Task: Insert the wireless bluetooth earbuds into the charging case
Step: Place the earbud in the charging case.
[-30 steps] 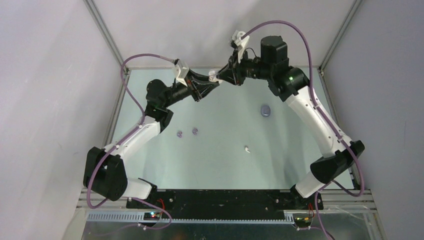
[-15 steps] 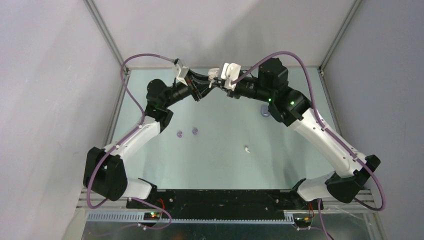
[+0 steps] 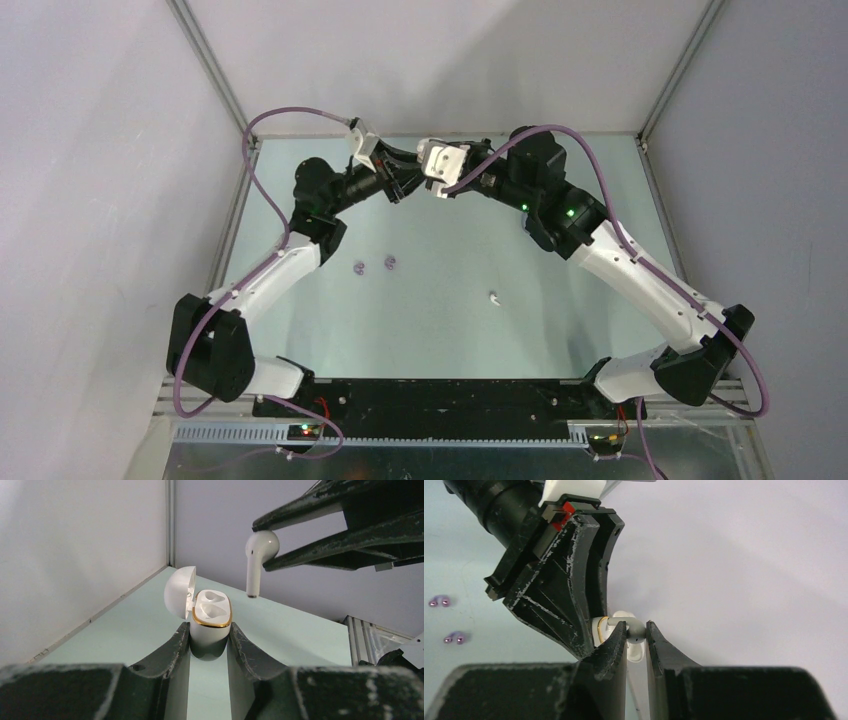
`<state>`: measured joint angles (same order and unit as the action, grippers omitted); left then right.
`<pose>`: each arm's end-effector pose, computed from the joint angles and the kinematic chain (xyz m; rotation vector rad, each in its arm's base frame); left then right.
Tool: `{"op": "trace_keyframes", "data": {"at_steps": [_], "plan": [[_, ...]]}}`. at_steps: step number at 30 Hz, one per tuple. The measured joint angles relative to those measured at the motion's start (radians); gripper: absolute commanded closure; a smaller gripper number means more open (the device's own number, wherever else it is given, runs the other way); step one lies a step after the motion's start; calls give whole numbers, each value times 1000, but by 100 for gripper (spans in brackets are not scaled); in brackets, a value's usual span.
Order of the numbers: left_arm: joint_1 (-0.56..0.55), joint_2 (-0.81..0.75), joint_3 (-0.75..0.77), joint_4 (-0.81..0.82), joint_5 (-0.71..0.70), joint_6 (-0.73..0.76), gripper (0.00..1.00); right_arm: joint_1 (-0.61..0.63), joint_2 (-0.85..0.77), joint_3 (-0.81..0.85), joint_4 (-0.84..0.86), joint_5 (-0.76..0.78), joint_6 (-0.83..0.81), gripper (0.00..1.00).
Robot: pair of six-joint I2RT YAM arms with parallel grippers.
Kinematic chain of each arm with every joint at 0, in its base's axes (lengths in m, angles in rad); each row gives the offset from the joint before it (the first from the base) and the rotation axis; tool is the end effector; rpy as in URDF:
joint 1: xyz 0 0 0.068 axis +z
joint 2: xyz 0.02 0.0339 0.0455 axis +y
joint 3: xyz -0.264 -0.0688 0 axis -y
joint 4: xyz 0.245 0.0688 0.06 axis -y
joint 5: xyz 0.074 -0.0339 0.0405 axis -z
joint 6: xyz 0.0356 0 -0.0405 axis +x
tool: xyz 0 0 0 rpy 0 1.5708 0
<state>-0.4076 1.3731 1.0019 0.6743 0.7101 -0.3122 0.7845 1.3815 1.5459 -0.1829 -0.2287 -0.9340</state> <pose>0.2796 -0.1460 0.3695 0.7001 1.2374 -1.0487 0.2143 0.2253 0.4701 -1.3123 0.8964 0.0651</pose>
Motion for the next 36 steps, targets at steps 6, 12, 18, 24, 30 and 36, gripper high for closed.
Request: {"op": "trace_keyframes", "data": {"at_steps": [6,12,18,24,30,36], "plan": [[0,0,0,-3,0,-1,100,0,0,0,8,19,-34,100],[0,0,0,3,1,-2,100,6,3,0,8,34,-74,100],[0,0,0,18,4,-3,100,14,21,0,8,41,-108,100],[0,-4,0,23,8,-3,100,23,32,-5,8,48,-141,100],[0,-6,0,22,8,-5,100,30,34,-10,14,57,-173,100],[0,-6,0,26,7,-18,100,33,34,-14,20,65,-195,100]]}}
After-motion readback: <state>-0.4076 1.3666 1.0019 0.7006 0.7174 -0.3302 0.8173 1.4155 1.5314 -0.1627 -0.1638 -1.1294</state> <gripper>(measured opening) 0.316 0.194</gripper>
